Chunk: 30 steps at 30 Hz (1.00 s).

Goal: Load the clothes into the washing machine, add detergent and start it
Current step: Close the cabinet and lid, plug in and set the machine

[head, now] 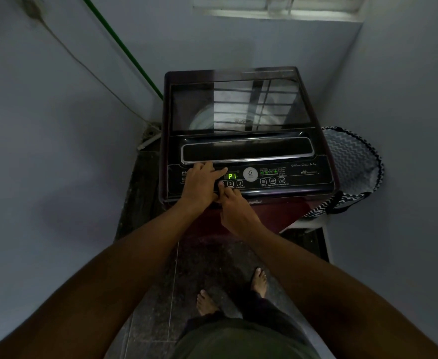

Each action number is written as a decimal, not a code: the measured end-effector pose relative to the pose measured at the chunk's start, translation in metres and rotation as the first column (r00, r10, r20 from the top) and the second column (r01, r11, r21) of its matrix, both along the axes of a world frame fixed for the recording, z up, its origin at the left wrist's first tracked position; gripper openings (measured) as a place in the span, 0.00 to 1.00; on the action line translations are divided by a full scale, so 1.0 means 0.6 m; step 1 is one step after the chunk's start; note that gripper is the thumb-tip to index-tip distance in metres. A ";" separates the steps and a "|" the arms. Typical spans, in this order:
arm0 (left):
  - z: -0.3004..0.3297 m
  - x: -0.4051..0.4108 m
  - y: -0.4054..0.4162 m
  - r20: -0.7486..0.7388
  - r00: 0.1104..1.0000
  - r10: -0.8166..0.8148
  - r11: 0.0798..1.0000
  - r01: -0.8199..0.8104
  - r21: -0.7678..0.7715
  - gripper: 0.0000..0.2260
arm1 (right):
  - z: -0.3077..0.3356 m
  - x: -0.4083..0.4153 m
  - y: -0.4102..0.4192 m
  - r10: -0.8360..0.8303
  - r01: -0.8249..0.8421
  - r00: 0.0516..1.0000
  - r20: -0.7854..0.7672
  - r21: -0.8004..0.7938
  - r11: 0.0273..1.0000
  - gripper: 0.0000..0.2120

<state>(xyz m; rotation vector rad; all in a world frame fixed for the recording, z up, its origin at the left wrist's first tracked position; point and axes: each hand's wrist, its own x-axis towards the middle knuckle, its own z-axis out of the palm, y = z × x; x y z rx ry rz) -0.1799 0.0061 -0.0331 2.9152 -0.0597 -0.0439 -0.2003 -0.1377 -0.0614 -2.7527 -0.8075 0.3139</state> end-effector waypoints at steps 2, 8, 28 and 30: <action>-0.002 0.000 0.000 0.000 1.000 0.011 1.000 -0.011 -0.018 0.36 | 0.000 0.001 0.001 -0.006 0.006 1.000 -0.013 0.020 1.000 0.36; -0.001 0.001 -0.001 -0.004 1.000 0.007 1.000 -0.007 -0.025 0.36 | 0.004 -0.001 0.000 -0.018 0.020 0.999 -0.028 0.074 0.997 0.37; 0.015 0.009 -0.013 -0.102 0.994 -0.040 0.990 0.054 0.134 0.43 | 0.005 -0.006 -0.006 -0.155 0.161 0.987 -0.044 0.204 0.966 0.30; 0.016 0.009 -0.013 -0.101 0.994 -0.033 0.991 0.045 0.127 0.44 | 0.005 -0.003 -0.002 -0.192 0.199 0.980 -0.051 0.210 0.957 0.28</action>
